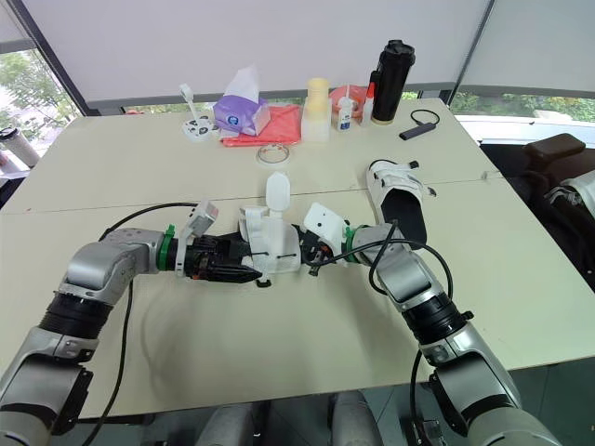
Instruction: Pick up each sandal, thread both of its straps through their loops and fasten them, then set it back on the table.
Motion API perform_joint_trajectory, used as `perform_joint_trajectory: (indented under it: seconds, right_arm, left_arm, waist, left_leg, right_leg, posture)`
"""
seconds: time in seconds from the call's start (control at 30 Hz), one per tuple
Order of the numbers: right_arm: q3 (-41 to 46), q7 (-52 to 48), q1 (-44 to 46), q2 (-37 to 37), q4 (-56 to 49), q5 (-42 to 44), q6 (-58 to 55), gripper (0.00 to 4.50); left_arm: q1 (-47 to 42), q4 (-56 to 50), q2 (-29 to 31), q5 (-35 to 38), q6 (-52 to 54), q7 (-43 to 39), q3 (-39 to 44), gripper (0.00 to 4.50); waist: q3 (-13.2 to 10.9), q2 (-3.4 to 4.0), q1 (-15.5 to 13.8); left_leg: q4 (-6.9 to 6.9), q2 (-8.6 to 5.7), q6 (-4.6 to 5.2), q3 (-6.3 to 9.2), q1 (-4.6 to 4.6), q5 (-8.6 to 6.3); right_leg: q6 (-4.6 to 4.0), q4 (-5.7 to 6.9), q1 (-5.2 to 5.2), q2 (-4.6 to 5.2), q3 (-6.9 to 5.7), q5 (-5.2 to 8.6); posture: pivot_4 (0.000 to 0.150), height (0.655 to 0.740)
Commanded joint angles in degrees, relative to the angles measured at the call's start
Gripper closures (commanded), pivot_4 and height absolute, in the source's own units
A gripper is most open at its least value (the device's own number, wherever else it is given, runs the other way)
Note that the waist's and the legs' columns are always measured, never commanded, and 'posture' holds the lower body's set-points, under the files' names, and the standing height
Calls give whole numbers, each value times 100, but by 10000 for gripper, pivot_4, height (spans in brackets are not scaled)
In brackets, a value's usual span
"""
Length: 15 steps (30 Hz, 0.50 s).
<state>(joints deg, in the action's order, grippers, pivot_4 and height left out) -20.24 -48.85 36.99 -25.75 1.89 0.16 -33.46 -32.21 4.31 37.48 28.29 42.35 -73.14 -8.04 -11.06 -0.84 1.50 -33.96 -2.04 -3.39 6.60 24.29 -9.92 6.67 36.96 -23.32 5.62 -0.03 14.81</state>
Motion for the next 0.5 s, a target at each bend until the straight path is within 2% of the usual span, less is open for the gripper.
perform_joint_trajectory:
  seconds: [0.03, 0.3, 0.5]
  right_arm:
    - [-65, -40, -63, 8, -49, -12, -45, 45000]
    - [-75, -36, -90, 2, -67, -13, -47, 45000]
    - [-78, -36, -93, 10, -62, -13, -45, 45000]
  left_arm:
    - [238, -568, 431, 312, 294, -83, 384, 1967]
    - [1126, -1484, 976, 1017, 833, 49, 1058, 1967]
    - [1722, -1823, 837, 1061, 799, 342, 937, 1967]
  waist:
    - [-1, 1, 25]
    - [-1, 2, 54]
    - [-1, 2, 48]
  left_leg:
    - [3, 1, 0, 1, 0, 0]
    - [5, 0, 0, 3, 3, 0]
    - [5, 0, 0, 4, 3, 0]
  right_leg:
    - [-2, 0, -2, 0, 0, 1]
    - [-6, -2, -3, 3, -2, 5]
    - [-9, -2, -3, 4, -2, 6]
  posture:
    - [1500, 7400]
    - [1500, 7400]
    - [1500, 7400]
